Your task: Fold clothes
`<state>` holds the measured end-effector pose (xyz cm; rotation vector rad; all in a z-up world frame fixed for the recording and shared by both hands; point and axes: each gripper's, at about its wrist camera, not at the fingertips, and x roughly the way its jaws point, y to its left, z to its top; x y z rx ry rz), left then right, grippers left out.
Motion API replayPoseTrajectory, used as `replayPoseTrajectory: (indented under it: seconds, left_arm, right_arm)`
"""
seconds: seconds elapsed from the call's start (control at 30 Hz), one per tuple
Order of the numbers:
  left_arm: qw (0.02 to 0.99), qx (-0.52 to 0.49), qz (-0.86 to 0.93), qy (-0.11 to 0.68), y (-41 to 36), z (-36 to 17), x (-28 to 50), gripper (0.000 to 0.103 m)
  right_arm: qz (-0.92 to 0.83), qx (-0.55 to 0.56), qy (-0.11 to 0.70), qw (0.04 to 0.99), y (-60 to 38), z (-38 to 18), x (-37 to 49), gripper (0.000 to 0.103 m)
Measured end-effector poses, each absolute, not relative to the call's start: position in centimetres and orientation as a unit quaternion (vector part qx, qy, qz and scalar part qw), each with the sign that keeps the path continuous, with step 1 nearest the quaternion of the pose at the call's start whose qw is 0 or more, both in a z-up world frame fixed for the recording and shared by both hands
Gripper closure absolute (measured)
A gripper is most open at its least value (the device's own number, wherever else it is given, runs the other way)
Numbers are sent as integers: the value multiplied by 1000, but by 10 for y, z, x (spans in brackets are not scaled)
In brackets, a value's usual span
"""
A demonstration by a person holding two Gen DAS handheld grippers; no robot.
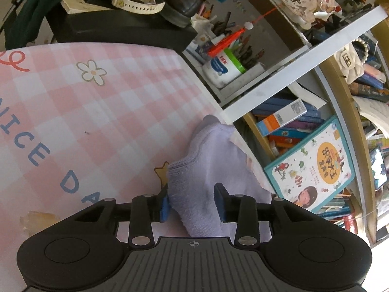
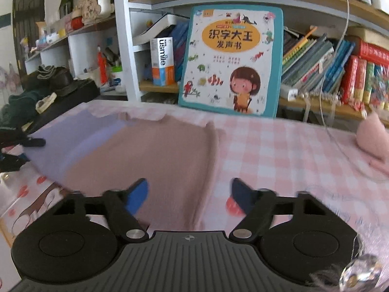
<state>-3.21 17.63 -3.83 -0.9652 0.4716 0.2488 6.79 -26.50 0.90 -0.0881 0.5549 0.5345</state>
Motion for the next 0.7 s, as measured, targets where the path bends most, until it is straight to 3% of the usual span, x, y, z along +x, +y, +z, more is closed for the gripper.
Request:
replayPoseTrajectory:
  seconds: [0.2, 0.5, 0.6, 0.63, 0.7]
  left_arm:
    - [855, -457, 112, 220, 175, -39, -32, 58]
    - [858, -455, 107, 212, 176, -40, -28, 57]
    - [864, -444, 107, 211, 176, -40, -25, 64]
    - [864, -441, 112, 216, 176, -40, -23, 77]
    - [861, -445, 112, 220, 179, -37, -21, 85]
  right_arm:
    - [255, -64, 301, 917, -255, -2, 100, 67]
    - [265, 4, 337, 904, -261, -19, 119, 76]
    - [265, 23, 341, 902, -262, -21, 120, 77]
    - [264, 30, 343, 901, -262, -21, 121, 77]
    - [263, 43, 346, 900, -264, -22, 121, 77]
